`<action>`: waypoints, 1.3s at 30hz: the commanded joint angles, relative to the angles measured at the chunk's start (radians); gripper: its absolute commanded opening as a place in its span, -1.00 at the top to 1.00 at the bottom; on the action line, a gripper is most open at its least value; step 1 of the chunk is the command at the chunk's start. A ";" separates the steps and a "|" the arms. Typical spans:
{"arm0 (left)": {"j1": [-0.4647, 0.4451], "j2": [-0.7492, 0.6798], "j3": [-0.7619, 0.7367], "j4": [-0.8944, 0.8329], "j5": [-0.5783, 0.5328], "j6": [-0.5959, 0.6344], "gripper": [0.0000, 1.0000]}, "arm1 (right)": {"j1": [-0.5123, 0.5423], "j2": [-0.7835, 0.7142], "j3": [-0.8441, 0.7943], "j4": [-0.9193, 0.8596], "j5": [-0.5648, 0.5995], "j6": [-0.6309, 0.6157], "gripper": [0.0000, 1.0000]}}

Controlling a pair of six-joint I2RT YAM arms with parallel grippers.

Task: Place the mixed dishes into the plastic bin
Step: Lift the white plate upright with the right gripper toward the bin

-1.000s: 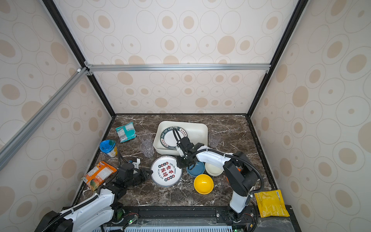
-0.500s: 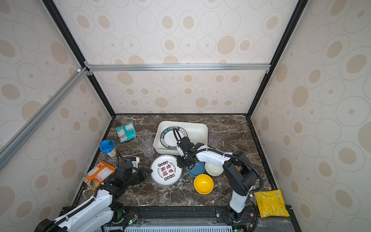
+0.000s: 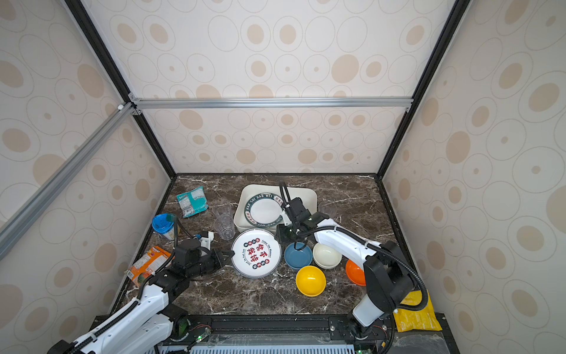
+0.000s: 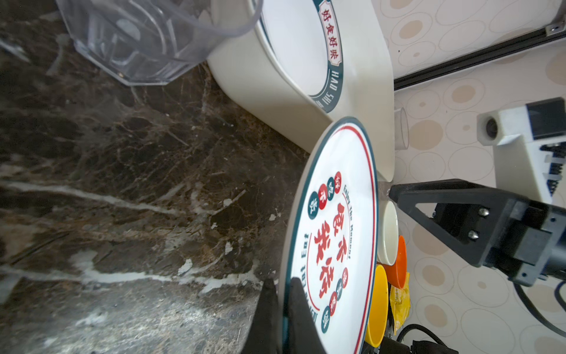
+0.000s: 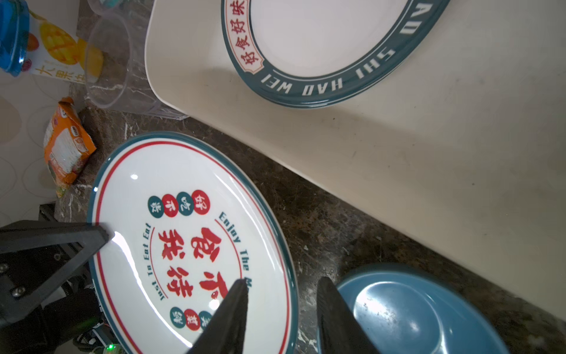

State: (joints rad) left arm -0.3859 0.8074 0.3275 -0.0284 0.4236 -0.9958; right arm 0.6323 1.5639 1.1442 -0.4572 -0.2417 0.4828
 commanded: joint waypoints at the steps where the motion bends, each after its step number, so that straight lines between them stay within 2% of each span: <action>1: 0.010 0.004 0.051 0.099 0.041 -0.034 1.00 | -0.036 -0.023 -0.019 0.013 -0.056 0.032 0.18; 6: 0.019 0.033 0.078 0.171 0.076 -0.065 1.00 | -0.070 -0.027 -0.052 0.095 -0.147 0.082 0.18; 15: 0.029 0.073 0.114 0.243 0.096 -0.097 1.00 | -0.081 -0.015 -0.073 0.162 -0.199 0.123 0.24; 19: 0.030 0.098 0.113 0.288 0.098 -0.119 1.00 | -0.086 -0.012 -0.068 0.187 -0.221 0.139 0.43; 25: 0.034 0.145 0.137 0.341 0.092 -0.118 1.00 | -0.117 0.004 -0.058 0.221 -0.251 0.159 0.89; 31: 0.043 0.224 0.186 0.365 0.099 -0.104 1.00 | -0.144 0.018 -0.025 0.240 -0.258 0.155 1.00; 33: 0.048 0.248 0.209 0.362 0.097 -0.096 0.87 | -0.159 0.025 -0.021 0.259 -0.271 0.163 1.00; 35: 0.056 0.266 0.234 0.350 0.086 -0.085 0.55 | -0.180 0.034 -0.015 0.277 -0.280 0.170 1.00; 39: 0.084 0.291 0.267 0.331 0.072 -0.067 0.26 | -0.222 0.047 -0.008 0.328 -0.295 0.186 1.00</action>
State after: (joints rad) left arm -0.3191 1.0992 0.5274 0.2272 0.4847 -1.0870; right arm 0.4404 1.5867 1.1145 -0.1650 -0.5655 0.6537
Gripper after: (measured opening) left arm 0.362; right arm 0.086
